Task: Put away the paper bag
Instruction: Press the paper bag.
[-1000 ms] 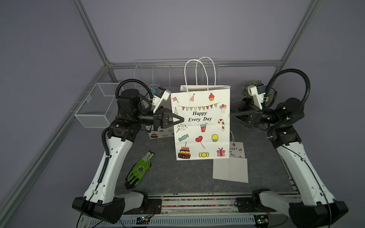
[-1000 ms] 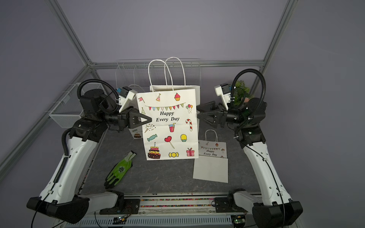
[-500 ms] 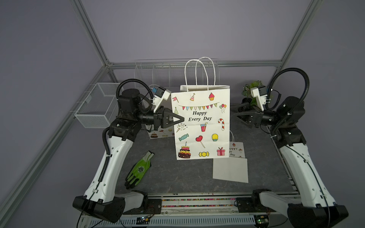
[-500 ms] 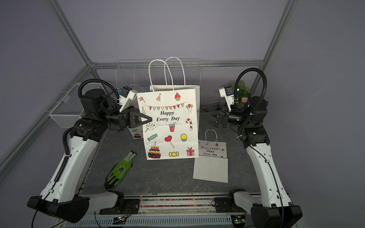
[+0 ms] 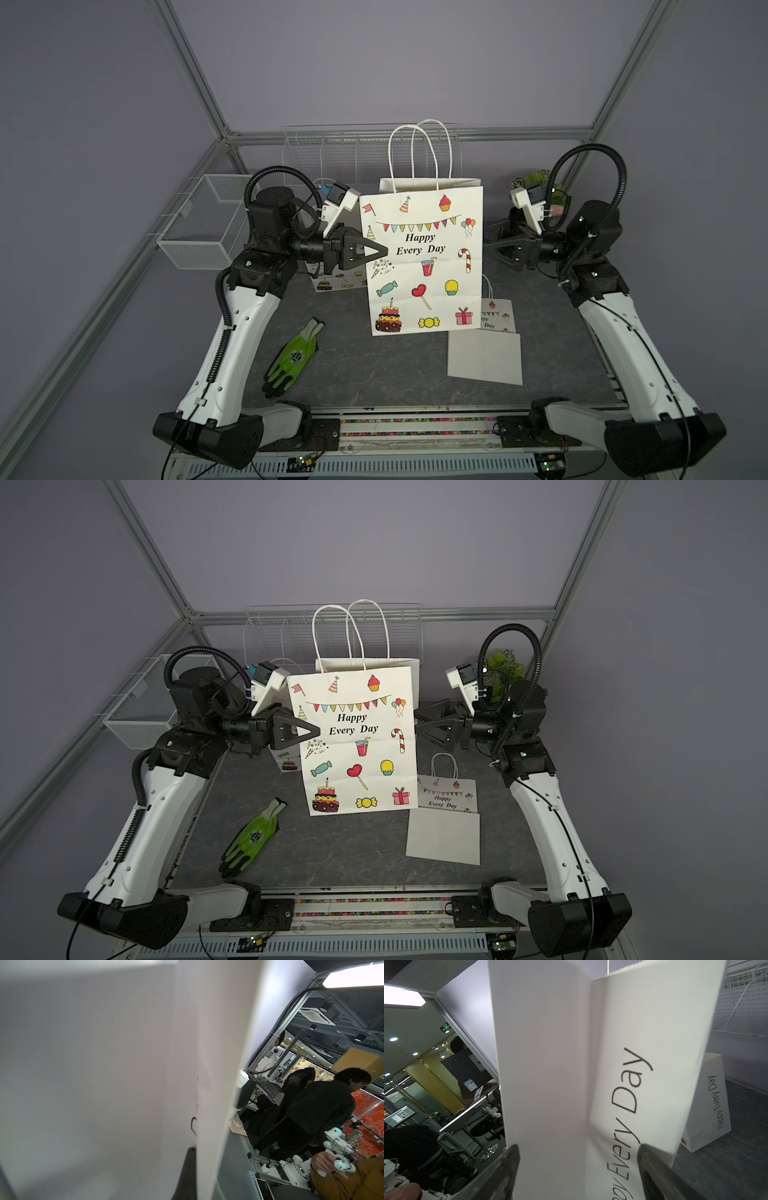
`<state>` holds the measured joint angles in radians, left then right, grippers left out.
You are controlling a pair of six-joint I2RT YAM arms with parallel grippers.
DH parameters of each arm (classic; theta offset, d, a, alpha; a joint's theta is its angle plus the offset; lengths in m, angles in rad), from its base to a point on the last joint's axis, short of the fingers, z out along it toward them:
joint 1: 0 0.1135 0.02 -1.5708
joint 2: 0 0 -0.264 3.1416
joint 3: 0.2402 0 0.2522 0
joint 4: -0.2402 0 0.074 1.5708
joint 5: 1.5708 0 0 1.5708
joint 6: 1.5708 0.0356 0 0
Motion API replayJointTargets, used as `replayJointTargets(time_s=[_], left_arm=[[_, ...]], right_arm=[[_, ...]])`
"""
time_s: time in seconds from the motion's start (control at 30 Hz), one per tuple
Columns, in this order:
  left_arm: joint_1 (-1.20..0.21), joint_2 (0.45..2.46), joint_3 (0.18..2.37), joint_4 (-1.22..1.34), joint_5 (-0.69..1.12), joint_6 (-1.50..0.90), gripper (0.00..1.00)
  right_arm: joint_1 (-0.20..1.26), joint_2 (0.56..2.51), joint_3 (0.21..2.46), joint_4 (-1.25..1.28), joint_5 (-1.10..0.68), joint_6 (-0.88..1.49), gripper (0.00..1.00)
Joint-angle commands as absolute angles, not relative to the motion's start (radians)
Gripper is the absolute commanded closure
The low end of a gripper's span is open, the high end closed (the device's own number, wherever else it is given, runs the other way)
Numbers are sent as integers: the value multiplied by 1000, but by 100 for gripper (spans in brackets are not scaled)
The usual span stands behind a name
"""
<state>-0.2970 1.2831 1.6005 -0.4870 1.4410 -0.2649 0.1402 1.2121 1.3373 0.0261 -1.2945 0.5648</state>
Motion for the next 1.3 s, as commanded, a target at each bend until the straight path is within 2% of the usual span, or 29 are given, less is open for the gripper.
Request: replayJointTargets(time_s=[0.0,0.2,0.4,0.63,1.07,1.27], left_arm=[[-302,1258,1597,-472,1463,-252,100],[-302,1252,1599,-471,1469,-253,100],[-302,1262,1605,-471,1466,-253,100],[-301,1293,1614,-472,1439,-256,100],[-293,1359,1653,-495,1413,-242,100],[-292,1381,1675,-527,1361,-234,100]], right_arm=[[116,1220,1360,-33,-1279,500,11],[103,1246,1375,-16,-1299,521,11],[139,1242,1358,121,-1343,622,11],[198,1159,1357,140,-1368,618,11],[239,1128,1372,128,-1357,624,11],[280,1157,1441,-48,-1258,541,11]])
